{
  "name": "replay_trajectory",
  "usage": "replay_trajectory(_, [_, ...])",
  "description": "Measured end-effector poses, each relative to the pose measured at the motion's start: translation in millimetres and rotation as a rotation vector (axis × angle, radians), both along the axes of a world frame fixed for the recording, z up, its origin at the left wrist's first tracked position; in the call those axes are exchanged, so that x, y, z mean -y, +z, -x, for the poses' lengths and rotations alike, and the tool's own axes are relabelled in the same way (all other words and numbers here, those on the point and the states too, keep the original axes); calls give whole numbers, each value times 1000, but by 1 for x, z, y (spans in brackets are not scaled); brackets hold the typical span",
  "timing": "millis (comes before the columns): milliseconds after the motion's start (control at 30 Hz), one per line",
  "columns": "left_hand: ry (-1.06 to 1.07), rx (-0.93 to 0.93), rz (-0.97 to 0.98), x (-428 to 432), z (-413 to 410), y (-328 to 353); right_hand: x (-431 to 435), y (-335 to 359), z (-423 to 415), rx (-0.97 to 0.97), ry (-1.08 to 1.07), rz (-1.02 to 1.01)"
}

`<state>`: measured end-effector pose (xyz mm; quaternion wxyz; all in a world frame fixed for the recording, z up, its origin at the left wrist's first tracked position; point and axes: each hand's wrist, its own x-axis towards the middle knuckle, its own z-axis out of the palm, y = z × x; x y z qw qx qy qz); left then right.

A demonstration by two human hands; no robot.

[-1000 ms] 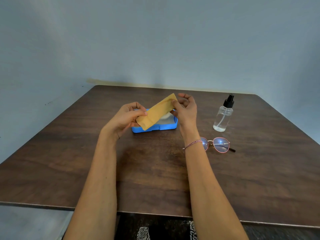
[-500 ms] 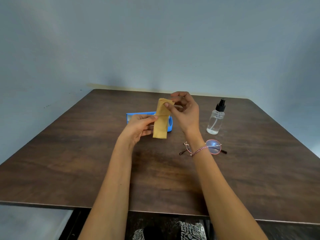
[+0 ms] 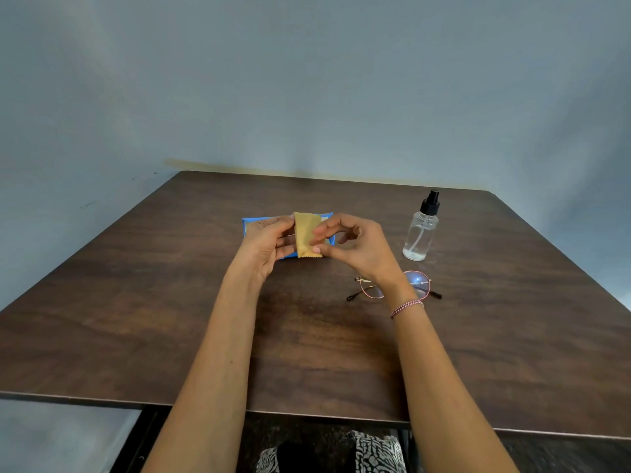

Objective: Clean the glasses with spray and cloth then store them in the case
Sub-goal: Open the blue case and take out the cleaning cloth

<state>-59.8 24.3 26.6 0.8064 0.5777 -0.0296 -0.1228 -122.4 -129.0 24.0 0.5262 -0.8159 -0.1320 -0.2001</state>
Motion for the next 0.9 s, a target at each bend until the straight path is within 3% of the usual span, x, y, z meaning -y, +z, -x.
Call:
replay_trajectory(233, [-31, 44, -9, 1, 2, -2, 8, -2, -5, 107, -122, -103])
replay_trajectory(433, [-81, 68, 27, 4, 3, -2, 7, -7, -6, -87, -25, -57])
replay_trajectory(667, [-158, 135, 50, 5, 5, -2, 9, -8, -12, -67, -60, -43])
replay_trajectory(900, [-141, 333, -214, -1, 8, -7, 11, -10, -13, -38, -114, -101])
